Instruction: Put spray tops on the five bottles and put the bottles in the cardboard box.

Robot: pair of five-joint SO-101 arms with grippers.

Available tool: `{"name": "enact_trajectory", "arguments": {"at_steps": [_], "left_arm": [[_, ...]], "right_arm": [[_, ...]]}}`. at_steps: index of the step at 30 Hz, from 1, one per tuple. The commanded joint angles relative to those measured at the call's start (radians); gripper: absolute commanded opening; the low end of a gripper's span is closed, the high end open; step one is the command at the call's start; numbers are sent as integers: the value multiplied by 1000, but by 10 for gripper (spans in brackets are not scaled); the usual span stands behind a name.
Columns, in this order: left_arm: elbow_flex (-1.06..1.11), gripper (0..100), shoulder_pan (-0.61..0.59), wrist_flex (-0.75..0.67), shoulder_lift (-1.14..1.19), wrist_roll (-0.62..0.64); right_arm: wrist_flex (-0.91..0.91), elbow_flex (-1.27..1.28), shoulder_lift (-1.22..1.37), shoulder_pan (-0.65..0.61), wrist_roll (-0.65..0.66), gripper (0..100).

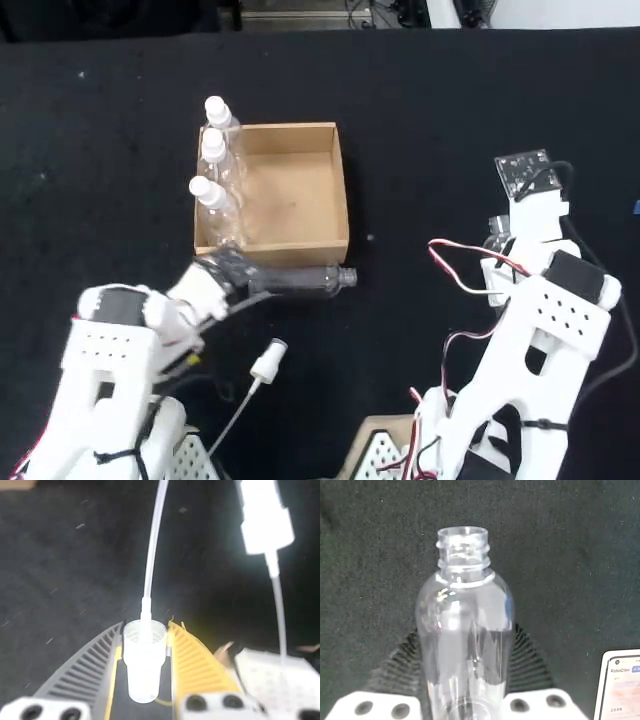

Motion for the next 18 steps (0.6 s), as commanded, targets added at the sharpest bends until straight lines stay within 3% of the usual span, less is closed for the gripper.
{"name": "enact_trajectory", "arguments": {"at_steps": [1,5,8,14,18], "left_arm": [[-105,29,-170,106,9,-199],[-74,29,-357,157,9,-520],[-84,29,-516,118,9,-635],[-51,29,-791,-123,9,-598],[22,29,-865,-377,9,-341]], "right_arm": [[-17,-7,-47,-15,-3,12],[-17,-7,-47,-15,-3,12],[-17,-7,-47,-15,-3,12],[-12,-8,-48,-17,-21,12],[-2,-22,-48,-58,-104,12]]}}
